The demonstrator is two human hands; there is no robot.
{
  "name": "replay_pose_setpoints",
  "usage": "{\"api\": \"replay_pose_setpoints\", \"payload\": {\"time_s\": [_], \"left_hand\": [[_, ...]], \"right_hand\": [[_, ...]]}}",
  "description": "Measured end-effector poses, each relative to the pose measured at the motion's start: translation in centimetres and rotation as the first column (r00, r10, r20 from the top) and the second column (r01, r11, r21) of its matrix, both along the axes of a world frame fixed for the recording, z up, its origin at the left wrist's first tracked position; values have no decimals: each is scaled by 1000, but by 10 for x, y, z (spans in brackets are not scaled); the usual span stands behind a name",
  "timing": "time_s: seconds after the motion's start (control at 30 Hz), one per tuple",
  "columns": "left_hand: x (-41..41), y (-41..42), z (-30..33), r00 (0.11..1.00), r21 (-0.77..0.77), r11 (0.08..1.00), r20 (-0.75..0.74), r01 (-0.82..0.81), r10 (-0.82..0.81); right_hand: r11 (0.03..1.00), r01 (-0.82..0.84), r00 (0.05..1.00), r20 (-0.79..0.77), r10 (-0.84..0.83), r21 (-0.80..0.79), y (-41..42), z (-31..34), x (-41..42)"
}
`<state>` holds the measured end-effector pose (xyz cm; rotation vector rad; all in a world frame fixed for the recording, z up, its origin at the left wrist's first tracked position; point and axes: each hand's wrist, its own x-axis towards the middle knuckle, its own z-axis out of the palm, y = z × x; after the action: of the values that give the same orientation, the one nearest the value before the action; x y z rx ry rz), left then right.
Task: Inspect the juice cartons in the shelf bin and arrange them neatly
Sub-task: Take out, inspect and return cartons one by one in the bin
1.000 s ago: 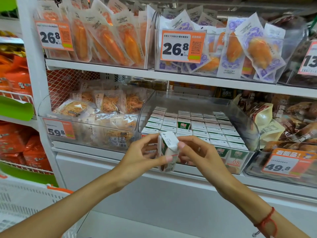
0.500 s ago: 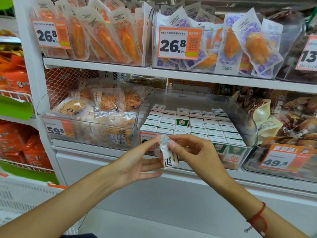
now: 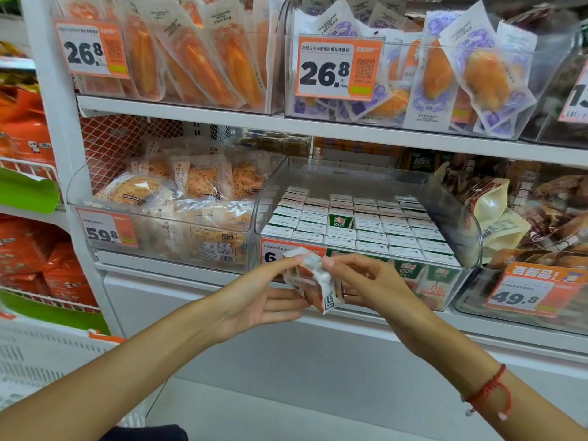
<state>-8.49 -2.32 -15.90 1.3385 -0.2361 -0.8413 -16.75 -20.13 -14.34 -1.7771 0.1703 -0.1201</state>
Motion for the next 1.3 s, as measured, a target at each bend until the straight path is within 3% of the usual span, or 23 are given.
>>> {"api": "replay_pose_setpoints", "payload": {"time_s": [0.13,0.2,0.3,0.43,0.57,0.63,0.73,0.83,0.97,1.03,1.17,1.3], "left_hand": [[-4,-6,-1,968,-96,989,212,-117,135],[-7,-9,0,951,-138,981,262,-134,167],[-11,-8,1,930,-158,975,311,-155,198],[-15,-8,0,963,-140,981,219,-131,160],[-17,-9,1,986,-214,969,84,-126,147],[-17,-8,-1,979,-197,964,72,-176,193],[-14,-4,-2,971,-158,966,86,-206,222],[-11,-5,2,949,-117,970,211,-213,234],[-14,-2,10,757,-80,975,618,-208,213],[-18,-1,11,655,-75,980,734,-186,180],[-25,-3,9,459,-85,973,871,-215,177],[-24,-2,9,402,-134,969,891,-209,210]], "right_hand": [[993,-104,985,-132,110,54,-1,-2,1],[992,-105,989,-102,111,65,0,-2,1],[1000,25,999,34,-24,-3,3,-3,3],[946,240,938,303,-169,-217,1,-6,4],[866,247,921,383,-70,-436,-3,-10,4],[898,153,942,335,-7,-412,-4,-12,4],[973,-10,969,237,66,-232,-5,-10,4],[990,-63,983,165,84,-128,-10,-8,6],[955,-71,971,199,133,-289,-12,-7,6],[936,-32,959,254,128,-350,-14,-4,5],[909,71,921,377,99,-411,-17,-2,2],[895,153,881,468,69,-420,-16,-3,3]]}}
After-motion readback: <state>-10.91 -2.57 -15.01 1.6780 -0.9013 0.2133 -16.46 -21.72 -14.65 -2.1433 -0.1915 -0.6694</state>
